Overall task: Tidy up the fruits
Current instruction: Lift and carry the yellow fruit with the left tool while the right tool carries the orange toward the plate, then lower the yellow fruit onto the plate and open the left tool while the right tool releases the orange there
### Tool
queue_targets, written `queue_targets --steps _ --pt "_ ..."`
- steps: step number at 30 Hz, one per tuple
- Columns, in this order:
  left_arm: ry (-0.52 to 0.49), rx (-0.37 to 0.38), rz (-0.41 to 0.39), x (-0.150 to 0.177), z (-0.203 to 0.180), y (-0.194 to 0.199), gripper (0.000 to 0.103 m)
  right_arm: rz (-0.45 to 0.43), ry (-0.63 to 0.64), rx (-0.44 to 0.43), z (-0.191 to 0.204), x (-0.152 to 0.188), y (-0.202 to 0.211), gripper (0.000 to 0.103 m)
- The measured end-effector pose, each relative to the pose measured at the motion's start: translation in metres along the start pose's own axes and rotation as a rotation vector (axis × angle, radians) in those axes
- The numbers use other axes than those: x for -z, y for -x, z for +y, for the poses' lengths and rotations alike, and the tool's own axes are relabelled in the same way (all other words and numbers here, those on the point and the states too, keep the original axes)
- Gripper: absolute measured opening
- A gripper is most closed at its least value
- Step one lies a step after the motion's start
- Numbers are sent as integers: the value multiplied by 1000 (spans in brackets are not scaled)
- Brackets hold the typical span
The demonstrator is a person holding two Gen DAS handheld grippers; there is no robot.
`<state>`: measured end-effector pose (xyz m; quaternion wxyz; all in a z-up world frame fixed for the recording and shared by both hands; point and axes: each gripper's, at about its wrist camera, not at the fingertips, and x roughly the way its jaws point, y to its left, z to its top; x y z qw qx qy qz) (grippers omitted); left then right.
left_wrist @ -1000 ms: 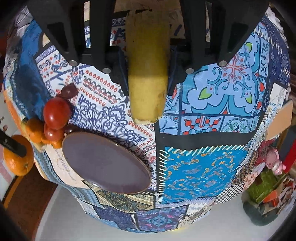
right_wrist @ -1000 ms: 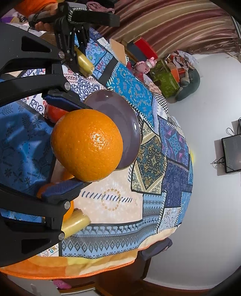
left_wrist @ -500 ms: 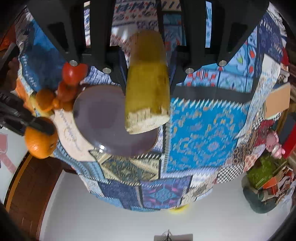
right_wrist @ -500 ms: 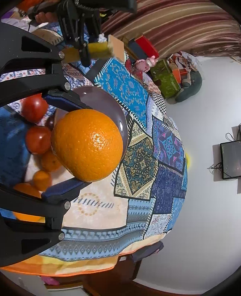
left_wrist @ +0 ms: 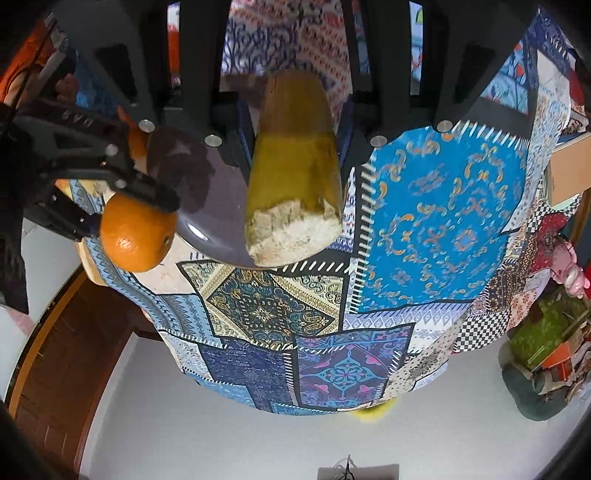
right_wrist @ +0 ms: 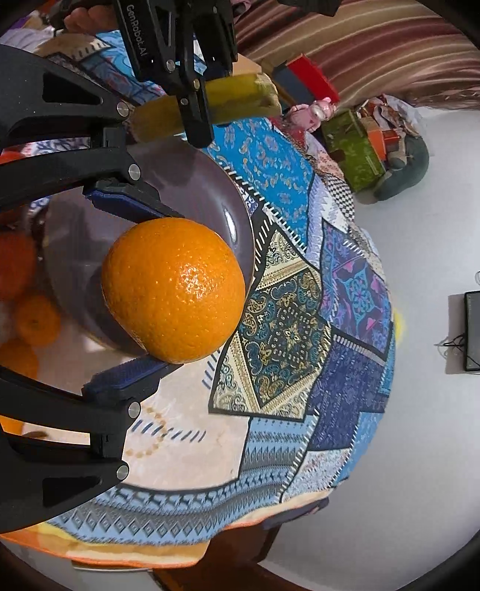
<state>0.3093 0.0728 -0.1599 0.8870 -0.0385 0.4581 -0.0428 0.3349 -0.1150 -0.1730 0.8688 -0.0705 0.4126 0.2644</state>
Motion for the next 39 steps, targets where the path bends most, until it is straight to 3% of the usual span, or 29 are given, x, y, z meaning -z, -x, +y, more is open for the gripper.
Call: queue_targets --steps 9,22,31,39 --pt "6 3 34 -26 2 -41 38 67 5 -2 0 -17 -35 64" --pt "-5 -17 87 -33 4 -81 38 132 18 11 -8 -18 -58 64" --pt "2 -3 75 -31 4 -78 39 139 23 11 -9 -20 -59 66" --pt "-16 -35 37 -25 -2 -49 45 64 48 44 -6 -22 -27 67"
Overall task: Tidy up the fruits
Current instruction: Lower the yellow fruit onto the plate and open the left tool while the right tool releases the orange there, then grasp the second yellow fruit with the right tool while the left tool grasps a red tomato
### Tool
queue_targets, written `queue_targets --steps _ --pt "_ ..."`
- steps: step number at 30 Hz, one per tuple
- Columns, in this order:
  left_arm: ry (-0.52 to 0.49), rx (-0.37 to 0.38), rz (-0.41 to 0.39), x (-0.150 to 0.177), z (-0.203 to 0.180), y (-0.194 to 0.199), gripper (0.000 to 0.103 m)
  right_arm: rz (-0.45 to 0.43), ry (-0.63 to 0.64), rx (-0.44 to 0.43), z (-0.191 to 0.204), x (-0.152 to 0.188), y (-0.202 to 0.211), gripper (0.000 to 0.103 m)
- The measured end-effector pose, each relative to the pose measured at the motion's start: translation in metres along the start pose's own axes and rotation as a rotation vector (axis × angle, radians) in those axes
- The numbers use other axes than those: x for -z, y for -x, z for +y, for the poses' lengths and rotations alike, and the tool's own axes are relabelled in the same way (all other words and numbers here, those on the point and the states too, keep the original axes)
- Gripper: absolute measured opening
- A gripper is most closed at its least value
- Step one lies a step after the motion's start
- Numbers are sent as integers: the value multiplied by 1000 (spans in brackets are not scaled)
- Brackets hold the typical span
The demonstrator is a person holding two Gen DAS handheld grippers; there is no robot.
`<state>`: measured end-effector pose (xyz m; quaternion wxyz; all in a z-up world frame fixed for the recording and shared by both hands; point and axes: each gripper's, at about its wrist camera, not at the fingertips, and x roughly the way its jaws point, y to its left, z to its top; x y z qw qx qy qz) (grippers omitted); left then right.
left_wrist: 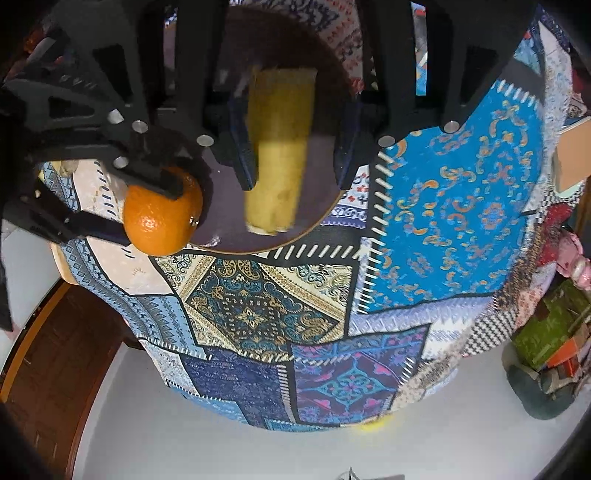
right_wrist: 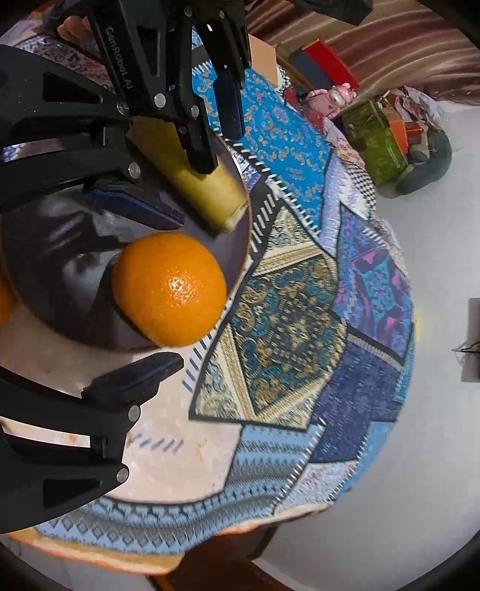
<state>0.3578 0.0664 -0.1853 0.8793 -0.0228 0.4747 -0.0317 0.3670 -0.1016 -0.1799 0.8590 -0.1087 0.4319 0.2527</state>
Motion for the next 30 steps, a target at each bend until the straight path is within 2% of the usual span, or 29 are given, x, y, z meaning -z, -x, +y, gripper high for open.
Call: queue_targets --steps 4,9,18,24,30 --pt "17 7 -34 2 1 26 48 -45 -1 13 -2 1 26 67" --pt "9 -1 -95 8 -4 63 60 -98 -3 32 -6 10 61 67" --pt "-19 5 -149 34 -26 114 72 -172 -13 82 -17 44 118 71" --pt "-31 33 -116 61 -43 124 73 -179 -53 118 -35 78 140 73" --pt "-20 69 -52 86 -57 113 73 -134 -114 159 -64 114 143 74"
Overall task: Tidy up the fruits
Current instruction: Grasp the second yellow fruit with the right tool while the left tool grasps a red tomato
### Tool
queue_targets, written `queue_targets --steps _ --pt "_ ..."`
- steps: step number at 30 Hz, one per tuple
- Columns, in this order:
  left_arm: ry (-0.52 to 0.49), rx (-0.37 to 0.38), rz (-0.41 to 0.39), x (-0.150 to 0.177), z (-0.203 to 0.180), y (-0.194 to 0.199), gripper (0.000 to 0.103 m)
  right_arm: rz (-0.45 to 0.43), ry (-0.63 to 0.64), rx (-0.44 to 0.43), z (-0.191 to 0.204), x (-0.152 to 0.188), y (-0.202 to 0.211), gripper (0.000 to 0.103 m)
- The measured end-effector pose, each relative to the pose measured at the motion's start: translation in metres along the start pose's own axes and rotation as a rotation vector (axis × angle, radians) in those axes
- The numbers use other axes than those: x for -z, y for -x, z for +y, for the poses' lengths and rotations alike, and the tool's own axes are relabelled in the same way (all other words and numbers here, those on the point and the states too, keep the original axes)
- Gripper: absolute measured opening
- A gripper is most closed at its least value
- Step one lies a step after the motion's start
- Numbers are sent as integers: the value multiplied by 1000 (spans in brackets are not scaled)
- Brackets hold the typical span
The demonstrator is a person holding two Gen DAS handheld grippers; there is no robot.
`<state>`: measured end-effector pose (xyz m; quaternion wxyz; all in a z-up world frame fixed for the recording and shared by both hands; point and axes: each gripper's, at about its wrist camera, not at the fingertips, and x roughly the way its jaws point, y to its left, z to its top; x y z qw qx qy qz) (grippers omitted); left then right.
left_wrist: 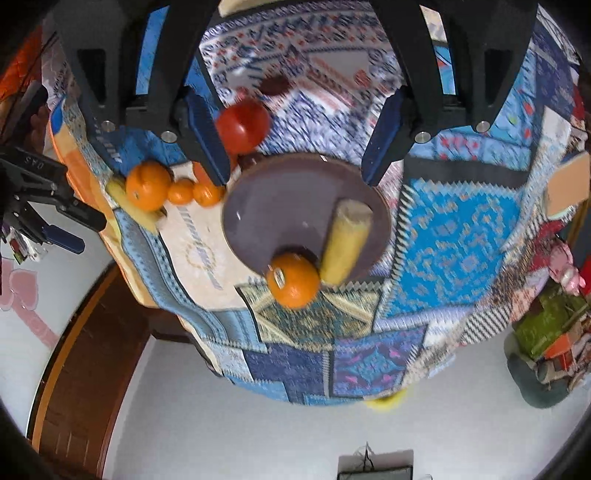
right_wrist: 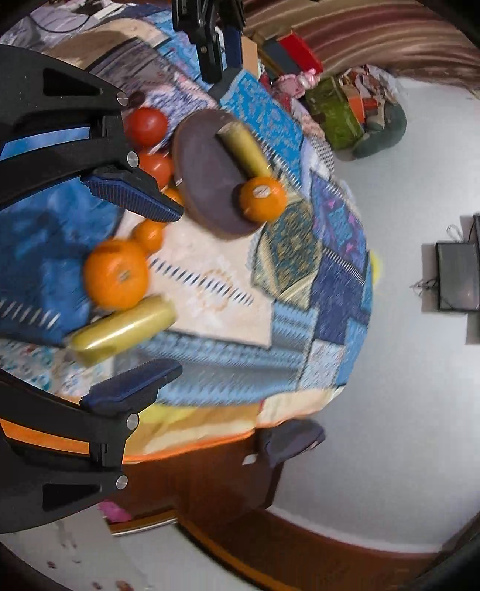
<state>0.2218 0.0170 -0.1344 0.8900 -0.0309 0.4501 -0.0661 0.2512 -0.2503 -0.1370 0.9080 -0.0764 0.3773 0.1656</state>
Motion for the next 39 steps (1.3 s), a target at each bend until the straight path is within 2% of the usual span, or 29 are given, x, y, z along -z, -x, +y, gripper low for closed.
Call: queue_targets --steps 7,11,16,18,21,25,28,33,37,39 --pt "-14 20 74 25 -20 -22 73 85 -65 45 -34 35 -13 74" --pt "-9 43 109 32 -27 -37 73 127 -96 39 -48 48 -26 72" --pt "-5 63 144 36 -33 -53 73 169 -93 5 -52 50 -45 54" --pt "-12 62 144 37 -35 -57 73 189 -87 -9 -52 49 -55 50" --pt "-26 70 146 38 -39 -62 73 194 -82 -42 -50 49 -59 46" --pt "-35 70 154 38 -42 -71 73 198 -57 -44 -48 50 -62 45" --pt "-27 71 163 38 -42 -77 68 217 -85 -79 -53 50 -68 45" --pt "-31 67 149 39 -42 -78 50 224 -67 -78 -50 51 -67 42" --pt "-17 87 146 40 -37 -77 50 235 -52 -88 -46 57 -60 34" --pt "-9 94 146 40 -36 -76 50 244 -66 -107 -46 62 -52 34"
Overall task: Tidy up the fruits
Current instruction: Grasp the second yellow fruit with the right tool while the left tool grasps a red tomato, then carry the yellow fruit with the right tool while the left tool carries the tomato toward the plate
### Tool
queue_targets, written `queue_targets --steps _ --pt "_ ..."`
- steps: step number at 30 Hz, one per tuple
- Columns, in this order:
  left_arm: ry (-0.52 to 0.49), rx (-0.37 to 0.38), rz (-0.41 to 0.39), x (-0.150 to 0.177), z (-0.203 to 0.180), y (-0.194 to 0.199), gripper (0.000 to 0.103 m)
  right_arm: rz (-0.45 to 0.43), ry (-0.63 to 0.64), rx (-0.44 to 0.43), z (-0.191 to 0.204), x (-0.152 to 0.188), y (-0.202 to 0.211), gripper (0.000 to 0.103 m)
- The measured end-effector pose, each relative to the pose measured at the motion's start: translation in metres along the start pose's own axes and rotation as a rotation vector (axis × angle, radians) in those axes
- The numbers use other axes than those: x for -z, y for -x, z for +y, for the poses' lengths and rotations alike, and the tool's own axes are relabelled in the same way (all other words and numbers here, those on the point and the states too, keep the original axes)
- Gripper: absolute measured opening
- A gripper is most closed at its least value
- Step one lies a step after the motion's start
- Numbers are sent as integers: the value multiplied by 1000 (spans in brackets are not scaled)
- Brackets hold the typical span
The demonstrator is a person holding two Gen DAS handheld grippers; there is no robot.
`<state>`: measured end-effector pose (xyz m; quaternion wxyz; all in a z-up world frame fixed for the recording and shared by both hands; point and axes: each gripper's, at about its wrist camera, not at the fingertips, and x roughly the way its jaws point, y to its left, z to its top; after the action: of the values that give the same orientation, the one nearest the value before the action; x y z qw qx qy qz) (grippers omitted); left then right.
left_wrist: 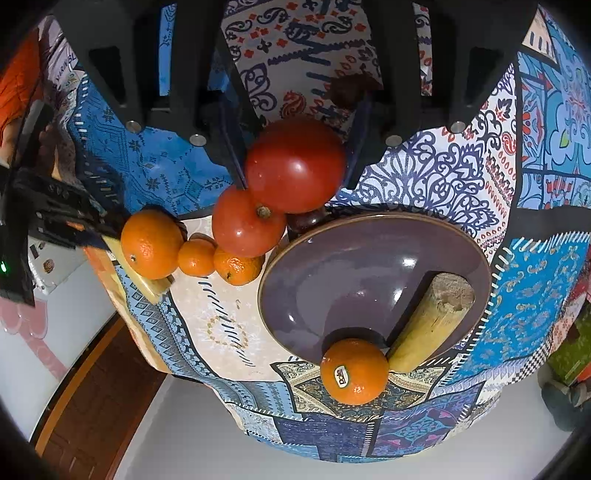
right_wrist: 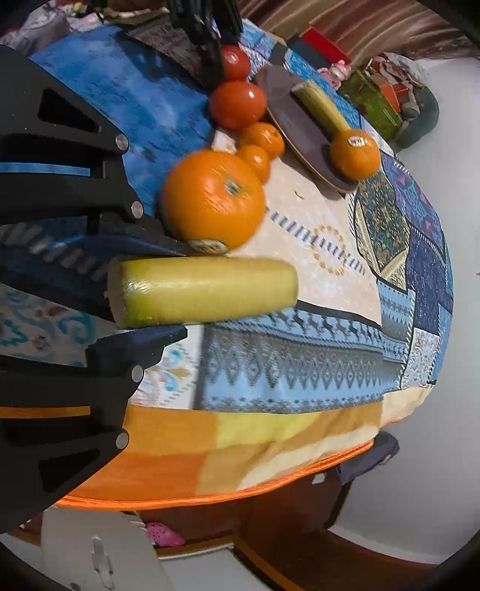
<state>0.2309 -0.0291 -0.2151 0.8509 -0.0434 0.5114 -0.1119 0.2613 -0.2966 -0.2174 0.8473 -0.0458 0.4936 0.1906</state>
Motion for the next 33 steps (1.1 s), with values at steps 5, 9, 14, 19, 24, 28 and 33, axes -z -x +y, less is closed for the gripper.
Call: queue_targets --steps 5,9,14,19,24,28,33 --pt "-1 -1 -7 0 -1 0 50 21 -18 -18 -2 6 6 34" --pt "-6 -5 -15 2 -2 4 50 14 -24 -19 -3 -5 2 35" --pt "-8 -9 -29 3 -1 12 50 11 24 22 2 -17 -7 36" --pt "10 -6 -48 2 4 20 50 20 26 29 1 -18 -20 35" --pt "26 -5 -81 -3 8 32 50 -16 -9 31 -3 -16 -14 35" --pt "43 -9 -111 -7 16 44 50 -60 -28 49 -5 -19 -2 34" --pt "63 -27 -150 -14 30 61 50 -124 -19 69 -2 -31 18 34"
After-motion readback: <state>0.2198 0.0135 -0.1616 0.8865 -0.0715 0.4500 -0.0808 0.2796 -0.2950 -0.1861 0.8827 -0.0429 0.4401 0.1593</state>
